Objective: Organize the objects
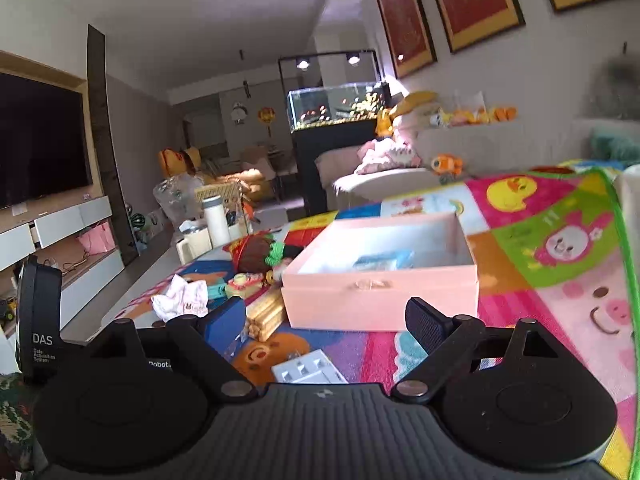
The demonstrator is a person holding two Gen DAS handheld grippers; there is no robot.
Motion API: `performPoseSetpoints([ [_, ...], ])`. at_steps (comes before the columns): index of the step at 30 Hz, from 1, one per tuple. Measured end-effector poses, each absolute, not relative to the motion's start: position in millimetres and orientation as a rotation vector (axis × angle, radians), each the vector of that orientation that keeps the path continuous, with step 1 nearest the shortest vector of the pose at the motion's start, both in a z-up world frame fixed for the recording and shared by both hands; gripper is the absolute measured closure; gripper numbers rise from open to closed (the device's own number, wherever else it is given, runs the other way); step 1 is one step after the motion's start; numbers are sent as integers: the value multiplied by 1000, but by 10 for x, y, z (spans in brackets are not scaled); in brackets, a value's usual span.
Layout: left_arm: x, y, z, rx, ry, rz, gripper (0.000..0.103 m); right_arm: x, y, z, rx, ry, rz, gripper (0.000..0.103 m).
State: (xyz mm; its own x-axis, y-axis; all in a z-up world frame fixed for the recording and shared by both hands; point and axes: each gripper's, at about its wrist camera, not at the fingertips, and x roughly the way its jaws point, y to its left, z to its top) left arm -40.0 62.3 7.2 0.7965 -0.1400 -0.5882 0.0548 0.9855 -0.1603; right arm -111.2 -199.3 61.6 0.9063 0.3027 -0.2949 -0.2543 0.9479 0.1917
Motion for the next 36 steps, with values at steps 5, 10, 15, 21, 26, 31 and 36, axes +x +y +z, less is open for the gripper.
performPoseSetpoints([
  [5, -406, 677, 67, -171, 637, -113, 38, -1059, -1891, 525, 139, 367, 367, 15],
  [10, -402, 683, 77, -172, 636, -121, 39, -923, -2091, 545, 95, 470, 528, 15],
  [15, -402, 696, 80, -184, 637, -125, 40, -723, -2182, 555, -106, 604, 468, 16],
  [21, -461, 668, 183, -121, 682, -159, 42, -398, -1737, 528, -156, 752, 565, 27],
  [26, -710, 786, 314, -110, 679, -256, 43, -183, -1406, 330, -198, 866, 442, 53],
  [31, -980, 825, 552, -112, 611, -352, 43, -521, -1631, 522, -150, 895, 359, 56],
  [36, -995, 720, 1104, -147, 476, -426, 43, -865, -2009, 1280, -31, 758, 312, 56],
])
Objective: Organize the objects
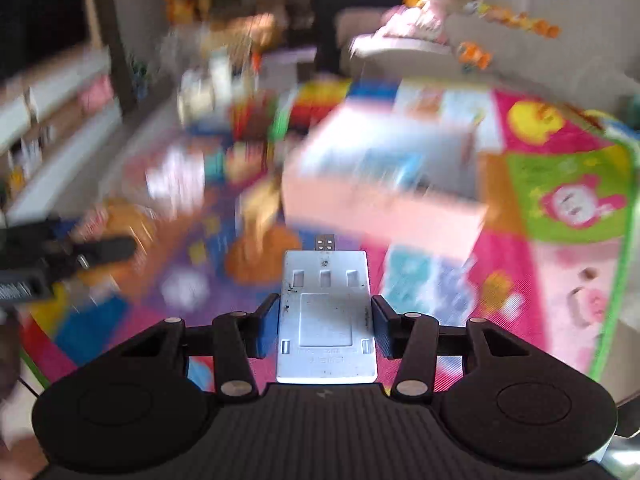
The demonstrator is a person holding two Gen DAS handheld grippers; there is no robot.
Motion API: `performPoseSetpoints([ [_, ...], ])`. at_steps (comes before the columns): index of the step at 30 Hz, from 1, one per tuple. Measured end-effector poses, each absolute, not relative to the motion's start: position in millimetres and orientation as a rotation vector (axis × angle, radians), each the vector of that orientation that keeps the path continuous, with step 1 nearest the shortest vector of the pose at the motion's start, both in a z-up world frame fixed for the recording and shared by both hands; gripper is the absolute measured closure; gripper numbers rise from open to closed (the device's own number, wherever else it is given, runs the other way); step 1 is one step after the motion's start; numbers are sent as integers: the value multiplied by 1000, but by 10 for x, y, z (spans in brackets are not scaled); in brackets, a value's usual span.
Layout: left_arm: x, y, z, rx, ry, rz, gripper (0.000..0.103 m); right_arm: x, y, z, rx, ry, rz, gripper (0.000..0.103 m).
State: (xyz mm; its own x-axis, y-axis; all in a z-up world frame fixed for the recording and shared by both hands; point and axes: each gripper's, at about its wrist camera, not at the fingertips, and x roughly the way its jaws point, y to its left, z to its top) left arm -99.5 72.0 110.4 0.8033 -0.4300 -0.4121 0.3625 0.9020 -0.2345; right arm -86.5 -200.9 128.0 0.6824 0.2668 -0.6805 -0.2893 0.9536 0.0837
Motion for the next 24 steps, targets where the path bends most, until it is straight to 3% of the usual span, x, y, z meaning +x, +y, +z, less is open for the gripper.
performPoseSetpoints([
  [6, -445, 237, 1728, -98, 399, -451, 43, -917, -2418, 2398, 84, 475, 258, 56],
  [11, 439, -220, 1804, -139, 477, -416, 43, -685, -2706, 2823, 140, 380, 201, 56],
  [18, 1259, -623, 993, -33, 743, -392, 44, -292, -2964, 2512, 143, 405, 178, 56],
  [20, 1271, -671, 782, 10, 715, -374, 47, 11, -2934, 2341, 134, 440, 180, 56],
  [24, 1232, -376, 840, -225, 580, -396, 46, 575, -2859, 1981, 172, 545, 219, 56],
])
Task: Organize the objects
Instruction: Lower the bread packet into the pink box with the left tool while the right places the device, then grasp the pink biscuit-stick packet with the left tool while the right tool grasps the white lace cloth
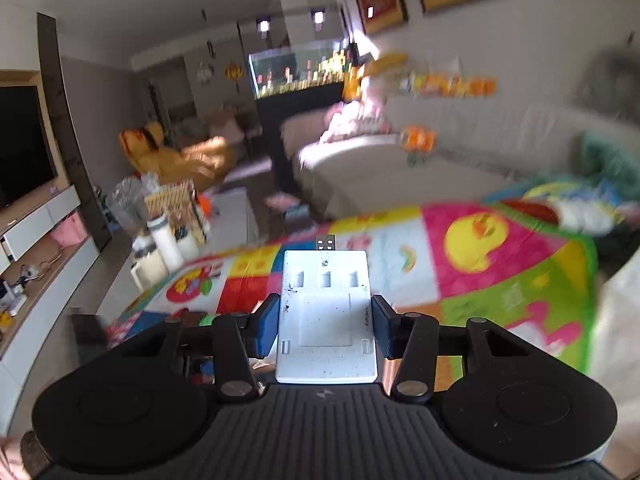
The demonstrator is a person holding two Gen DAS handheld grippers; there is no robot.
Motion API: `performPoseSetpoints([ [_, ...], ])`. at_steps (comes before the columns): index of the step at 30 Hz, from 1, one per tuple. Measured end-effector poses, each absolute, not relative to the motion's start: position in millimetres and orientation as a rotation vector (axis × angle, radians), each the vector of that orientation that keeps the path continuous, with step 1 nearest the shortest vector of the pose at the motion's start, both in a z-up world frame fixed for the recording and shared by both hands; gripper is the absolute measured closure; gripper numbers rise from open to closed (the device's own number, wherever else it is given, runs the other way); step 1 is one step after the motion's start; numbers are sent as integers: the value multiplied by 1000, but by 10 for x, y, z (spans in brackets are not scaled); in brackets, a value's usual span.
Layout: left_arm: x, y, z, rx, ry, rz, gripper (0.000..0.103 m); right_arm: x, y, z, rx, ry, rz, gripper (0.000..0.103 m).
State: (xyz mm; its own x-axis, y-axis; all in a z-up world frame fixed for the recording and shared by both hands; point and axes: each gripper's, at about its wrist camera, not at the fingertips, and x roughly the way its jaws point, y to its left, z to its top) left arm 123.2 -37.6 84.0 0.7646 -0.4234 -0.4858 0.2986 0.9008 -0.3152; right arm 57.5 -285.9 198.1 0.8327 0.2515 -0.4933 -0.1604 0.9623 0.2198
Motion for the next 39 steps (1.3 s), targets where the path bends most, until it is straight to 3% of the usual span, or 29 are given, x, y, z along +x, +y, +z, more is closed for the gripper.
performPoseSetpoints([
  [7, 885, 314, 987, -319, 463, -339, 46, 1154, -2728, 1258, 214, 667, 194, 55],
  [15, 660, 1134, 695, -388, 550, -300, 46, 625, -2436, 958, 189, 668, 114, 50],
  [19, 576, 997, 647, -331, 599, -416, 46, 363, -2158, 924, 124, 669, 129, 48],
  [25, 471, 303, 513, 14, 611, -385, 46, 249, -1999, 968, 53, 638, 161, 46],
  [28, 495, 187, 411, 86, 628, -347, 52, 232, -2019, 997, 58, 635, 173, 40],
  [32, 555, 146, 288, 97, 670, -369, 80, 153, -2069, 984, 80, 607, 182, 32],
  [35, 413, 185, 326, 118, 685, -484, 75, 113, -2111, 923, 105, 603, 157, 32],
  [39, 418, 467, 383, -82, 726, -439, 76, 30, -2192, 862, 115, 582, 137, 28],
])
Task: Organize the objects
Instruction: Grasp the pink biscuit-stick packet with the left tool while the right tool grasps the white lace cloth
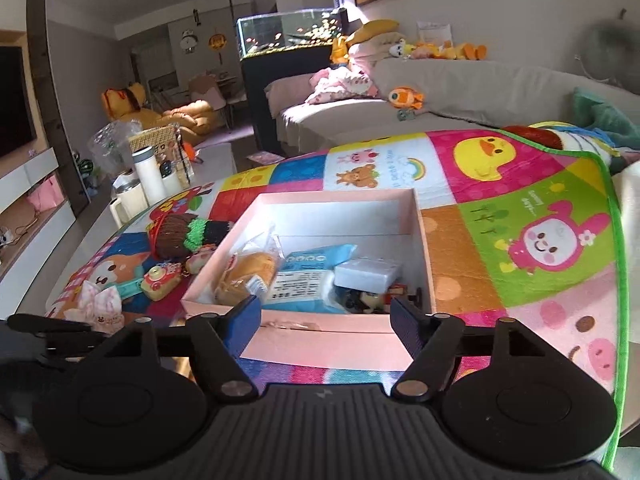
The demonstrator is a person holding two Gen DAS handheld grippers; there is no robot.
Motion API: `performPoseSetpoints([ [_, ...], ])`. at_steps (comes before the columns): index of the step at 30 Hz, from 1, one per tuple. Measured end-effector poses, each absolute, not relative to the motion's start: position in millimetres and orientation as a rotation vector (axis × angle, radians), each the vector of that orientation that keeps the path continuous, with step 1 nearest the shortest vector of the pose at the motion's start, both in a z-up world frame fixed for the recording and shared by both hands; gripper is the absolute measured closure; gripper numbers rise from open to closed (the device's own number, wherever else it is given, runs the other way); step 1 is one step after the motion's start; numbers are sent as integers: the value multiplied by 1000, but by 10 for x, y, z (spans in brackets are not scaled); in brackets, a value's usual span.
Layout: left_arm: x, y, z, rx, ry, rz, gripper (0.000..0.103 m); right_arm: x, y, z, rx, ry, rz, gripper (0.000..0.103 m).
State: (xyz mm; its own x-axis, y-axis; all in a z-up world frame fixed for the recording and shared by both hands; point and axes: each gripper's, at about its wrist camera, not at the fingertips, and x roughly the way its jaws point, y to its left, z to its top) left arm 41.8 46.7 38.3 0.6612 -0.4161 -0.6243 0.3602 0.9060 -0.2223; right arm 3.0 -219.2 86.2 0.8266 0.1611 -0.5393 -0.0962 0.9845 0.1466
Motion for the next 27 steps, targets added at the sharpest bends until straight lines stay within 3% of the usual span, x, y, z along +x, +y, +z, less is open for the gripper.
performPoseSetpoints([
  [5, 572, 608, 313, -285, 756, -358, 77, 72, -2253, 757, 159, 595, 120, 28],
  [10, 617, 427, 207, -241, 789, -351, 71, 19, -2087, 668, 80, 607, 131, 27],
  [15, 725, 392, 157, -224, 825, -318, 49, 26, -2038, 652, 73, 629, 127, 25],
  [22, 790, 351, 135, -204, 849, -272, 59, -28, -1942, 674, 43, 636, 131, 23],
  [24, 681, 404, 145, -216, 853, -310, 69, -62, -1902, 724, 31, 628, 140, 23],
  [27, 369, 504, 176, -183, 860, -388, 70, -70, -1792, 814, -7, 612, 188, 23],
])
